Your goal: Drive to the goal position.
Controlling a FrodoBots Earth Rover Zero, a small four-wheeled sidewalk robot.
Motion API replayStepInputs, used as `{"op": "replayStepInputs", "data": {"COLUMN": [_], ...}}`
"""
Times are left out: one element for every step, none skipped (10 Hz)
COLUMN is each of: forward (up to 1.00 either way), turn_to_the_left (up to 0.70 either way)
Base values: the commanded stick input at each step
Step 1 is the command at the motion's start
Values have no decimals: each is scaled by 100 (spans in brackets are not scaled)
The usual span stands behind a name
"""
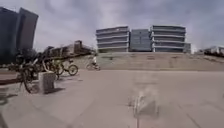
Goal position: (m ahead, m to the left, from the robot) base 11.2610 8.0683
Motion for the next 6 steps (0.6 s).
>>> {"op": "replayStepInputs", "data": {"forward": [100,100,100,100,100,100], "turn_to_the_left": [40,33,0,0,0,0]}}
